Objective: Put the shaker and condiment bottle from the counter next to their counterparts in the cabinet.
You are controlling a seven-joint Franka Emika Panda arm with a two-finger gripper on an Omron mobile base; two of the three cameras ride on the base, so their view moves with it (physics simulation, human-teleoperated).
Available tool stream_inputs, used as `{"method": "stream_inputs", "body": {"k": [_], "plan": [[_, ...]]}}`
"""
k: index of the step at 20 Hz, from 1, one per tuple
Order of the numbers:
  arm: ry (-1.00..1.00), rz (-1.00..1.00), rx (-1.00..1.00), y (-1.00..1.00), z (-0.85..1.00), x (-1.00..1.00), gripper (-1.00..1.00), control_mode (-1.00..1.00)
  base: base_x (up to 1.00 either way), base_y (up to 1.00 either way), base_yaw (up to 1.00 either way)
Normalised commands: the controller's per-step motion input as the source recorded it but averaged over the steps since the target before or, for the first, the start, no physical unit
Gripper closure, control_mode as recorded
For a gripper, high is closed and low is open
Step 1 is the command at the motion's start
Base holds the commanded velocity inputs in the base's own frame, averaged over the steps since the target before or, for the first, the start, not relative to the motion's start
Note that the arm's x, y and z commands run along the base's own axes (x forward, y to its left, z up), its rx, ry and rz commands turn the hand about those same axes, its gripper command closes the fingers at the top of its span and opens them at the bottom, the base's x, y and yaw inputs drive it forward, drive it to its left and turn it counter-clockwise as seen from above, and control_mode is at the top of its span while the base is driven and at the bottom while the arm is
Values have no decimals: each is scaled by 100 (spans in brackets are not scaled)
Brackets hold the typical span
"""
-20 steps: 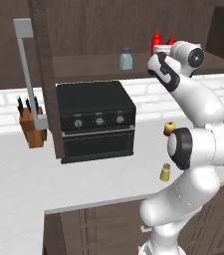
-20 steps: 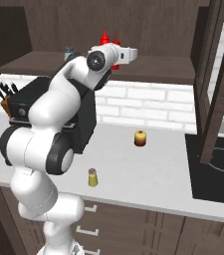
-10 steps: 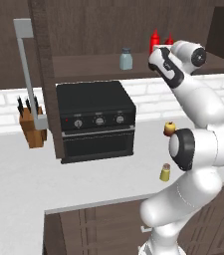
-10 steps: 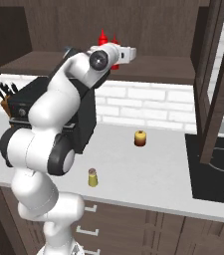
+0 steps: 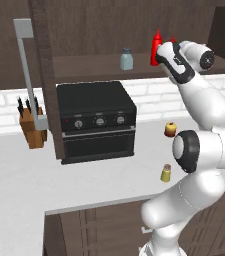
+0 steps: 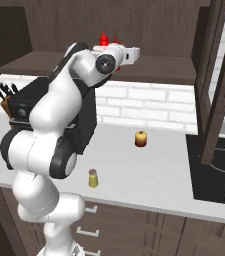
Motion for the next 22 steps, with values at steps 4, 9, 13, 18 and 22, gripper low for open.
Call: {"method": "stream_inputs", "body": {"k": [4, 9, 13, 18, 22], "plan": [[-10, 0, 1, -30, 0, -21, -100, -100, 0, 0, 0], [-7, 0, 0, -10, 0, -16, -100, -100, 0, 0, 0], [-1, 5, -1, 1, -2, -6, -100, -100, 0, 0, 0], [0, 11, -4, 6, -6, 0, -100, -100, 0, 0, 0], [2, 14, -3, 7, -3, 9, -100, -100, 0, 0, 0]]}}
